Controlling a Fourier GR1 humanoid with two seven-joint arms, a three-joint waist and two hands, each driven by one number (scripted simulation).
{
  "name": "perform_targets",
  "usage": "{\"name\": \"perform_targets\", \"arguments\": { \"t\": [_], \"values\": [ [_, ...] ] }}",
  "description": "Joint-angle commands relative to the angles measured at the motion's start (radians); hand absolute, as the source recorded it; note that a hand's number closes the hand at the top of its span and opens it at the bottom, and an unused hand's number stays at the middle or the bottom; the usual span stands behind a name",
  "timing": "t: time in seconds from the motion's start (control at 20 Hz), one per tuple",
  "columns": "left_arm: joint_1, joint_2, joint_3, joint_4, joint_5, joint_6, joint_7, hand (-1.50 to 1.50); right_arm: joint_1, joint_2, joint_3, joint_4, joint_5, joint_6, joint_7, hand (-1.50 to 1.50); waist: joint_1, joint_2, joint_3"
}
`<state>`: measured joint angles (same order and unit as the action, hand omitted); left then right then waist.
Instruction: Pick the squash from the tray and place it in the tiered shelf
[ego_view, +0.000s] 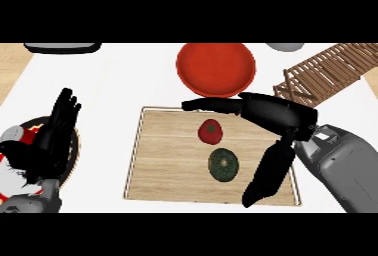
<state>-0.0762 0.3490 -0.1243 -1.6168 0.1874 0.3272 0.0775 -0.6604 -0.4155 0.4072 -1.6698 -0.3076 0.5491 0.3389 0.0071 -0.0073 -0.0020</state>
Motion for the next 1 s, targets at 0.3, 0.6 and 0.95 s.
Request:
{"name": "perform_targets", "arguments": {
  "t": [0.3,0.6,0.95],
  "values": [
    [-0.008,-0.008,0.014,0.017,-0.016,0.003,-0.017,0.00,-0.182,-0.045,0.269,-0.225,0.335,0.081,0.294,-1.50,-0.008,0.000,0.000],
    [-0.033,-0.042,0.005,0.024,-0.029,-0.003,0.006,0.00,-0.131,0.058,0.351,-0.267,0.419,0.106,0.505,-1.50,-0.011,0.004,0.001],
    [-0.035,-0.030,0.040,0.003,-0.020,-0.012,0.036,0.00,-0.125,0.084,0.517,-0.231,0.674,0.114,0.545,-1.50,-0.008,0.006,0.002]
  ]
}}
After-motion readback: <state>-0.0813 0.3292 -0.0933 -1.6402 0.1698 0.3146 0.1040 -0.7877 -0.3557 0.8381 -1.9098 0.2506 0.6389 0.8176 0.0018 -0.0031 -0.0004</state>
